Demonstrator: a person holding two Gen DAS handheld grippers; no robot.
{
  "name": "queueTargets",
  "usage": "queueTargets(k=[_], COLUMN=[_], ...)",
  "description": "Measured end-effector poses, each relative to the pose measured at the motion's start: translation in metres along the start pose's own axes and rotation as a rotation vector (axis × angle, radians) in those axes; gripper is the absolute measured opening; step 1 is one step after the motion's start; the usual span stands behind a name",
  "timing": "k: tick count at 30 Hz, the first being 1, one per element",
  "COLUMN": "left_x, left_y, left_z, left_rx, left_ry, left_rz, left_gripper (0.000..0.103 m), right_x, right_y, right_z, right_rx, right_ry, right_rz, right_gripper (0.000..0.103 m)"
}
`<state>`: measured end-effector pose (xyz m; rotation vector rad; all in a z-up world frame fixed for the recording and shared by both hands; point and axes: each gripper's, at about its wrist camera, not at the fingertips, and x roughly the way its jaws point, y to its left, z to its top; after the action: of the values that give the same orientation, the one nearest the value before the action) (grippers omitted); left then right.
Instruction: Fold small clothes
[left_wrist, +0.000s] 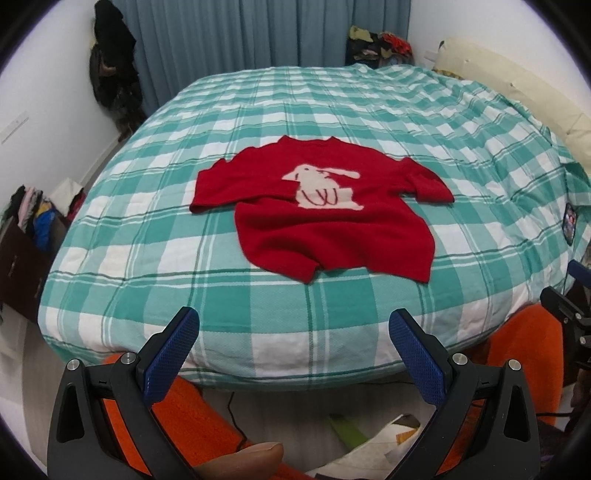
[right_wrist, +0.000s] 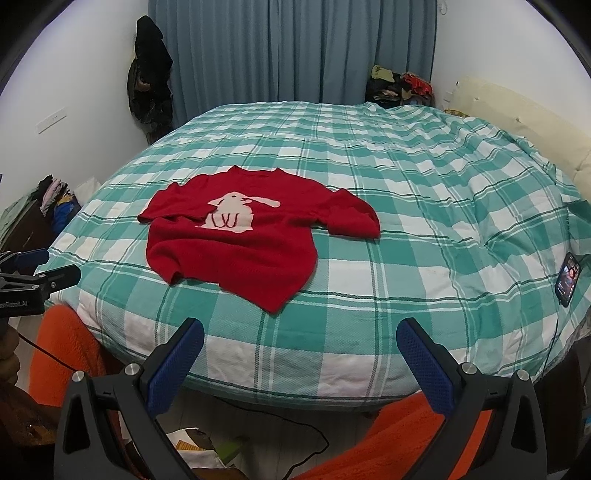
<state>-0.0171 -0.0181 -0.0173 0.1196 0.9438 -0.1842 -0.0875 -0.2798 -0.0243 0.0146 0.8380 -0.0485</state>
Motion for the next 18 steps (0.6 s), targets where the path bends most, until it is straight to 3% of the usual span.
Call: queueTargets(k=[18], left_x=[0.0041], left_y=[0.0055], left_z=[-0.0005], left_rx=[-0.006], left_ry=[0.026], left_rz=[0.000], left_gripper=[0.102], right_x=[0.0017], right_y=[0.0022], right_z=[-0.0014], right_rx=[0.000], right_ry=[0.011], right_rz=[0.010], right_gripper=[0.103])
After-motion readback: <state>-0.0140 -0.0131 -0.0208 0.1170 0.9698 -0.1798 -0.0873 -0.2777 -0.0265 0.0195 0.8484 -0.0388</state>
